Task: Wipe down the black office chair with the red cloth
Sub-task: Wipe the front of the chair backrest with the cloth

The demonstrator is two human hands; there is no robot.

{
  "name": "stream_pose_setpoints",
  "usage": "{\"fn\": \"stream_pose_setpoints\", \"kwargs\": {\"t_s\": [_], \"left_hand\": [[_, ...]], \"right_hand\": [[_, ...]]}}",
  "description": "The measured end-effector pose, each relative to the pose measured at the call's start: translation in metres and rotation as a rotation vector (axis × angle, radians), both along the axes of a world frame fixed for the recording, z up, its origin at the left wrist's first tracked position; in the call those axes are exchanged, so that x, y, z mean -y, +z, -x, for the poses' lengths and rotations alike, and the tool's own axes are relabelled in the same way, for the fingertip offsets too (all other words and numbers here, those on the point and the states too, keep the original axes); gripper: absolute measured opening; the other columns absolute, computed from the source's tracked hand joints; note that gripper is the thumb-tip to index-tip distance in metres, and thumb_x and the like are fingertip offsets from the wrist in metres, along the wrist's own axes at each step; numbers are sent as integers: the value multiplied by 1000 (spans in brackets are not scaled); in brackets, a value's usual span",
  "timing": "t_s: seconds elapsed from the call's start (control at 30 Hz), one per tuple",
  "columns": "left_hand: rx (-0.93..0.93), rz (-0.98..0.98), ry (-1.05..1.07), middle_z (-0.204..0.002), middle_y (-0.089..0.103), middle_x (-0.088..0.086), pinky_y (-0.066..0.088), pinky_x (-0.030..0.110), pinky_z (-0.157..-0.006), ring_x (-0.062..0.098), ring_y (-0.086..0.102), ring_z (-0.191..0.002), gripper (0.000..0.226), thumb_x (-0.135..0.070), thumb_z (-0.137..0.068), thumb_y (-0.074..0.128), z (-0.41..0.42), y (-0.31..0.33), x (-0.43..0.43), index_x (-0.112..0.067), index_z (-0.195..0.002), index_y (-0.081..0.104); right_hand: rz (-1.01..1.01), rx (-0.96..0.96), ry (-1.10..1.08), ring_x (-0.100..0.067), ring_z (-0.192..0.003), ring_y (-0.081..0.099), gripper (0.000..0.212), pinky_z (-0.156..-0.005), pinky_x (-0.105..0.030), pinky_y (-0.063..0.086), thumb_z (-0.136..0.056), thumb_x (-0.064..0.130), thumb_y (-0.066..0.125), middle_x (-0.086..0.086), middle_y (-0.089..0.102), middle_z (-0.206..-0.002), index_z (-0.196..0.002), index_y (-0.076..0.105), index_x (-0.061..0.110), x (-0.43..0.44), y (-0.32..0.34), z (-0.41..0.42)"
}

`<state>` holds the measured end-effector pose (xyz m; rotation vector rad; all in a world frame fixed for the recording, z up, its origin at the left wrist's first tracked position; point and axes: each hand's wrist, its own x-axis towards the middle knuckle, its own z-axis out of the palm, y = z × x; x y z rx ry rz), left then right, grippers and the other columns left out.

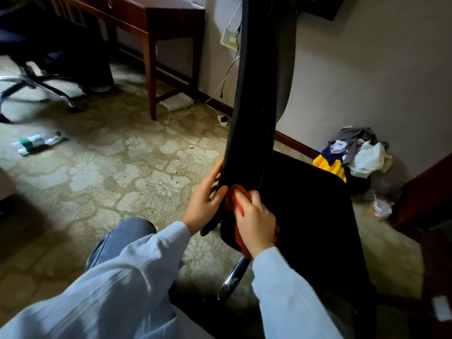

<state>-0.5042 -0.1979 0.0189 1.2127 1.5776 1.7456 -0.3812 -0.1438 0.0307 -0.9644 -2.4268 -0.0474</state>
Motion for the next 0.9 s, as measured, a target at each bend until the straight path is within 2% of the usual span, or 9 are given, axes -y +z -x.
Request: {"fn": "stream_pose_setpoints", "kwargs": {"t_s": [0.1, 0.17, 0.23, 0.37, 0.47, 0.63, 0.73, 0.77, 0.9], "left_hand": [[39, 131, -67, -136, 44, -14, 40, 25, -104, 9, 46, -126, 66, 0, -94, 49, 3, -33, 9, -45, -136, 25], [49, 217, -89, -136, 42, -12, 42, 21, -99, 12, 46, -125, 72, 2, -92, 51, 6, -61, 20, -50, -133, 22], [13, 284, -116, -139, 41, -8, 45, 20, -94, 13, 50, -119, 77, 0, -91, 56, 10, -84, 29, -57, -131, 24], [-13, 337, -119, -135, 43, -9, 49, 35, -93, 16, 55, -102, 67, -8, -91, 58, 12, -92, 29, -46, -132, 20], [-17, 303, -79, -130, 42, -21, 48, 35, -92, 7, 51, -106, 64, -9, -91, 58, 9, -91, 24, -39, -135, 23], [-12, 263, -67, -131, 43, -18, 49, 31, -87, 12, 52, -107, 64, -13, -90, 59, 10, -96, 21, -44, -135, 25], [1, 265, -74, -132, 41, -25, 49, 35, -92, 14, 51, -111, 69, -20, -89, 59, 10, -96, 23, -62, -132, 25], [-3, 265, -77, -134, 40, -24, 49, 37, -93, 14, 50, -114, 70, -19, -89, 59, 10, -97, 24, -62, -132, 25], [-18, 254, -96, -138, 37, -21, 44, 43, -102, 11, 44, -122, 65, -12, -90, 59, 10, -100, 23, -40, -138, 25]], "right_hand": [[-52, 189, -4, -23, -47, 61, 31, -35, -27, 41, -60, 22, 79, -3, 64, -84, -90, 72, 27, -7, -20, -23], [-70, 114, 7, -22, -50, 62, 26, -38, -25, 42, -73, 28, 60, -3, 64, -87, -95, 73, 26, -10, -20, -37], [-176, -17, 48, -22, -55, 64, 32, -43, -25, 46, -80, 27, 49, -7, 66, -92, -99, 73, 20, -17, -7, -46], [-370, -154, 141, -25, -72, 66, 27, -56, -27, 51, -87, 20, 53, -14, 63, -104, -106, 70, 12, -35, 27, -43], [-418, -161, 168, -28, -75, 66, 27, -58, -28, 52, -88, 17, 53, -18, 63, -105, -111, 66, 11, -47, 36, -36], [-338, -216, 157, -30, -79, 66, 28, -57, -27, 53, -85, 15, 52, -18, 64, -106, -112, 53, 18, -50, 22, -26], [-196, -209, 134, -29, -78, 66, 28, -54, -26, 51, -81, 16, 51, -15, 65, -107, -108, 53, 23, -42, -1, -27], [-151, -170, 133, -29, -77, 66, 28, -53, -26, 50, -80, 18, 50, -13, 66, -106, -107, 53, 24, -40, -10, -29], [45, 151, 126, -29, -62, 65, 35, -44, -29, 49, -75, 28, 43, -6, 65, -98, -103, 64, 26, -27, -52, -34]]}}
